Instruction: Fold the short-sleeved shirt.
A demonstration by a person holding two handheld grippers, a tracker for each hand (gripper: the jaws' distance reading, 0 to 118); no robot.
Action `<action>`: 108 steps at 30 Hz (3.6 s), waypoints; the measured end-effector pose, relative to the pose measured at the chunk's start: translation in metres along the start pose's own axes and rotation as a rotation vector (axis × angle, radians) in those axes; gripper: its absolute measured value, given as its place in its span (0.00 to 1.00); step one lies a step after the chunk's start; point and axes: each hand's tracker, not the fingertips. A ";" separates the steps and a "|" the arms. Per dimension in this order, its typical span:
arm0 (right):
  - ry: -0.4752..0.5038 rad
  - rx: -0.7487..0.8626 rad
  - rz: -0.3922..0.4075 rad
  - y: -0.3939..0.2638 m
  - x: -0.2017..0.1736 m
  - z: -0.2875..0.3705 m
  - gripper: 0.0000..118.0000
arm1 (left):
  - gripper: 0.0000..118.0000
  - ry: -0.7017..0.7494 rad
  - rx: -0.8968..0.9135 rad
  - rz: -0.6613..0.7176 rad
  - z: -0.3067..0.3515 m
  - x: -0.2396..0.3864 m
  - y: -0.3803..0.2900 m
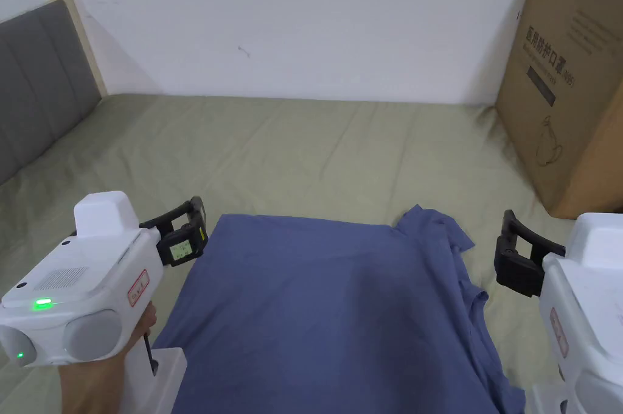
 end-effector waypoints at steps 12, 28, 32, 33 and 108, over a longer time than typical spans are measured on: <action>0.023 -0.002 -0.015 -0.010 -0.008 0.002 0.00 | 0.00 -0.031 0.039 -0.033 0.006 0.002 -0.014; 0.049 -0.049 -0.027 -0.023 -0.006 -0.008 0.00 | 0.14 0.023 -0.512 0.065 -0.009 -0.089 -0.112; 0.064 -0.082 -0.032 -0.026 -0.010 -0.007 0.00 | 0.63 0.066 -0.660 0.054 -0.010 -0.103 -0.148; 0.065 -0.088 -0.031 -0.028 -0.011 -0.007 0.00 | 0.71 0.078 -0.671 0.039 -0.008 -0.104 -0.155; 0.052 -0.775 -0.104 -0.202 -0.002 -0.294 0.03 | 0.01 0.135 -0.817 -0.013 -0.284 -0.069 -0.162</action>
